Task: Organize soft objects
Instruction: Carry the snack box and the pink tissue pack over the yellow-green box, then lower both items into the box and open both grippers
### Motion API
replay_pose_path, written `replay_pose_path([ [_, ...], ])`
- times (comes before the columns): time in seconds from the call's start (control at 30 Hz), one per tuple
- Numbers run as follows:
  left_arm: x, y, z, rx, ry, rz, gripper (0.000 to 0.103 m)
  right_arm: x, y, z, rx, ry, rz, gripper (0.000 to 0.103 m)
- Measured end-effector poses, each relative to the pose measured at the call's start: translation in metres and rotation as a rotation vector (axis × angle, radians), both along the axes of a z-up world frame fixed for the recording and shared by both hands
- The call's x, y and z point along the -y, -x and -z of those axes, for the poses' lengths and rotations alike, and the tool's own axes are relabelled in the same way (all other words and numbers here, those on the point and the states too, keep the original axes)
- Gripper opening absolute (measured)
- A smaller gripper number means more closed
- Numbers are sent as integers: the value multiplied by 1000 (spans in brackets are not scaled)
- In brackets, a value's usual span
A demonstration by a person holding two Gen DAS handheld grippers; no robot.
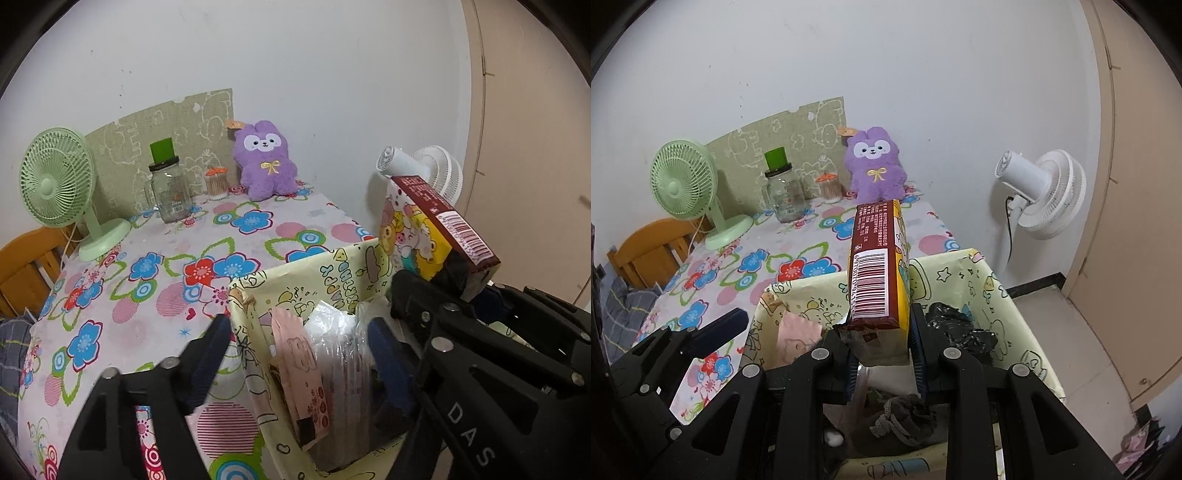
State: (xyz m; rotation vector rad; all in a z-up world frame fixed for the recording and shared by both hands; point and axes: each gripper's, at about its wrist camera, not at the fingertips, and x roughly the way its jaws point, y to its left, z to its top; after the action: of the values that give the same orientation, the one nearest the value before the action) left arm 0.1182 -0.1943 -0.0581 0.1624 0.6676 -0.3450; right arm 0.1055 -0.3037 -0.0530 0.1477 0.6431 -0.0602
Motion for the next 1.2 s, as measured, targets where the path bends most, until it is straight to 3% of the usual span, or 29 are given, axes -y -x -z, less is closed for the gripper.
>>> replay_pose_path([
  [0.07, -1, 0, 1, -7, 2, 1, 85, -1, -1, 1, 1, -8, 1, 34],
  [0.13, -1, -1, 2, -14, 4, 1, 87, -1, -2, 3, 1, -9, 4, 58],
  [0.23, -4, -1, 3, -18, 3, -9, 90, 1, -3, 5, -9, -38, 10, 79],
  [0.53, -11, 0, 3, -31, 2, -18, 95, -4, -4, 7, -50, -47, 28, 86],
  [1.2, -26, 19, -14, -2, 30, -27, 102, -19, 13, -13, -29, 16, 40, 95],
])
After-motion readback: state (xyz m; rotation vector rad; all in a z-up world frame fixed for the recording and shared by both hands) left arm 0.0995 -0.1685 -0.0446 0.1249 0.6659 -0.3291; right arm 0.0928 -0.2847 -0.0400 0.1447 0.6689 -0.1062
